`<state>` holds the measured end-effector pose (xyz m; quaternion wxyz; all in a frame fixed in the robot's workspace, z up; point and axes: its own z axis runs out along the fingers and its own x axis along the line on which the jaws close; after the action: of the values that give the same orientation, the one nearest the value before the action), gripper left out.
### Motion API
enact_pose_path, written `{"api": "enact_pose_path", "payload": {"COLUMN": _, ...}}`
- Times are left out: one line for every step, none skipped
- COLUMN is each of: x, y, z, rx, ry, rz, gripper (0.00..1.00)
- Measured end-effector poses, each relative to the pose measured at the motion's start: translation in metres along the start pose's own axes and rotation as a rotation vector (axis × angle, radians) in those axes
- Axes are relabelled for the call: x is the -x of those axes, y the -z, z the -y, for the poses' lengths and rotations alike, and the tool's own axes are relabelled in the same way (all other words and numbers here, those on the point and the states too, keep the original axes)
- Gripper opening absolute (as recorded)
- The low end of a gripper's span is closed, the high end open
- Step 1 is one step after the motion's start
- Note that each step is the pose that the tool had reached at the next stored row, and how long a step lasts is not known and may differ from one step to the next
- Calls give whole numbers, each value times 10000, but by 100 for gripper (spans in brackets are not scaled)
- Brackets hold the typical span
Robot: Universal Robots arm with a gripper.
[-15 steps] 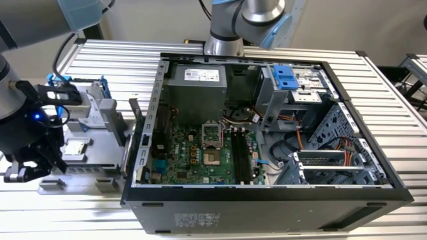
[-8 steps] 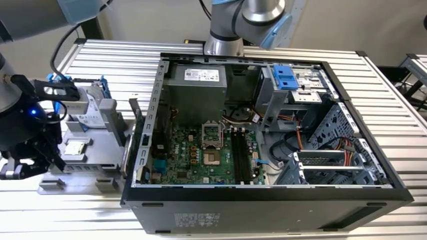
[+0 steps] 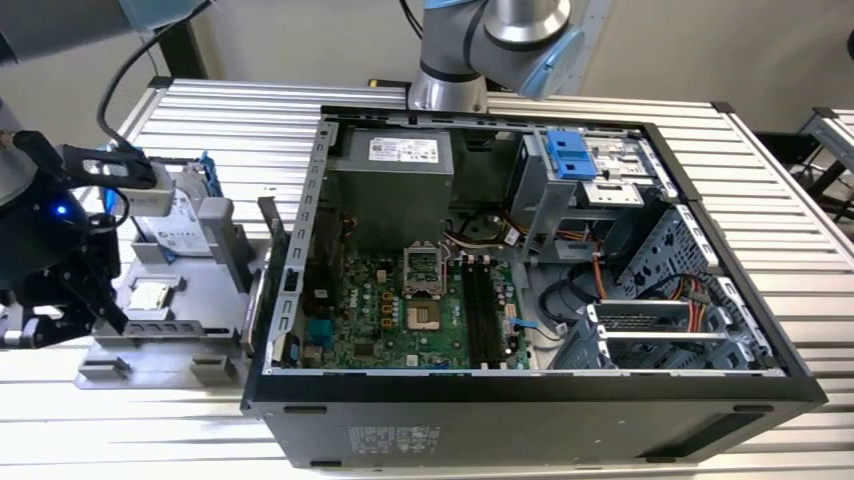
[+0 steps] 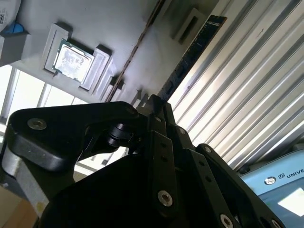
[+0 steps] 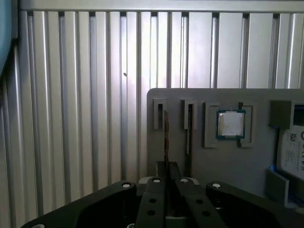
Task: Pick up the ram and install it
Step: 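Pick up the ram and move it above insertion slot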
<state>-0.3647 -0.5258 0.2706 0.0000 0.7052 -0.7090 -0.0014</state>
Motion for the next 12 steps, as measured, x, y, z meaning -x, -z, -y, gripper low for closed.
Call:
{"api": "enact_pose_path", "payload": {"x": 12, "y": 11, "z": 0, "rx": -1, "ry": 0, "rz": 0, "gripper": 0}}
{"api": "enact_pose_path", "payload": {"x": 27, "y": 23, "z": 0, "rx": 0, "ry": 0, "rz": 0, "gripper": 0}}
{"api": "enact_pose_path", "payload": {"x": 40, "y": 33, "z": 0, "rx": -1, "ry": 0, "rz": 0, "gripper": 0}}
{"api": "enact_pose_path", "payload": {"x": 48, "y": 45, "z": -1, "rx": 0, "ry": 0, "rz": -2, "gripper": 0}}
{"api": "enact_pose_path", "payload": {"x": 49, "y": 56, "z": 0, "rx": 2, "ry": 0, "rz": -2, "gripper": 0}}
{"api": "enact_pose_path", "payload": {"x": 49, "y": 67, "z": 0, "rx": 1, "ry": 1, "rz": -1, "gripper": 0}}
{"api": "enact_pose_path", "payload": {"x": 49, "y": 78, "z": 0, "rx": 1, "ry": 1, "rz": -1, "gripper": 0}}
{"api": "enact_pose_path", "payload": {"x": 49, "y": 92, "z": 0, "rx": 1, "ry": 1, "rz": -1, "gripper": 0}}
{"api": "enact_pose_path", "payload": {"x": 50, "y": 104, "z": 0, "rx": 1, "ry": 1, "rz": -1, "gripper": 0}}
{"api": "enact_pose_path", "payload": {"x": 50, "y": 115, "z": 0, "rx": 0, "ry": 0, "rz": 0, "gripper": 0}}
{"api": "enact_pose_path", "payload": {"x": 50, "y": 124, "z": 0, "rx": 0, "ry": 1, "rz": 0, "gripper": 0}}
{"api": "enact_pose_path", "payload": {"x": 53, "y": 135, "z": -1, "rx": 0, "ry": 0, "rz": 0, "gripper": 0}}
